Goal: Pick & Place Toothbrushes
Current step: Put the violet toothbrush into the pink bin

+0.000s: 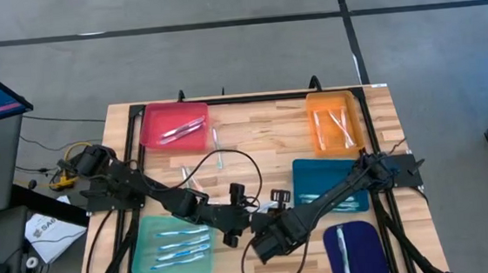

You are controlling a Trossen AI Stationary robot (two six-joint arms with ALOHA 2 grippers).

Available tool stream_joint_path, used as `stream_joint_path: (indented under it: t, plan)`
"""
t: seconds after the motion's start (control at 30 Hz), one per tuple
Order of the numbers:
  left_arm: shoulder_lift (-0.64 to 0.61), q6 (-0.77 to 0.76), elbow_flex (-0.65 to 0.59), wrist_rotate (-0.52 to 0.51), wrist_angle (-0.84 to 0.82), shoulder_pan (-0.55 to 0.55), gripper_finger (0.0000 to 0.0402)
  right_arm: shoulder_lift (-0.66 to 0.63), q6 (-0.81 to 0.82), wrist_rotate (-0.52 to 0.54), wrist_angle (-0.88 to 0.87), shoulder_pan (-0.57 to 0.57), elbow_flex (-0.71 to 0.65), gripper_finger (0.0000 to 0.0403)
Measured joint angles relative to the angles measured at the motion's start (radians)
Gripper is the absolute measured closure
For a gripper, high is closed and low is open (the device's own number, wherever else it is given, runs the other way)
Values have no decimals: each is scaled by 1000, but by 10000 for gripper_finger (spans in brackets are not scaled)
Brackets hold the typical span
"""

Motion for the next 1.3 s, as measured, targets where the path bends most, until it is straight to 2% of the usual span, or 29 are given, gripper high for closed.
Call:
stream_joint_path:
  t: [0.47, 0.6, 1.03, 1.23, 1.3]
  plan:
    - [0, -8, 0, 1, 0, 0, 175, 0, -3, 51, 2, 6, 9, 392]
    - [0, -9, 0, 2, 0, 0, 188, 0, -6, 53, 2, 5, 9, 392]
    - [0, -38, 0, 2, -3, 0, 291, 0, -13, 71, 3, 5, 9, 392]
    - [-1, -58, 0, 6, -53, 9, 378, 0, -34, 86, 7, 5, 9, 391]
    - [-1, -69, 0, 8, -57, 13, 385, 0, -37, 87, 7, 5, 9, 385]
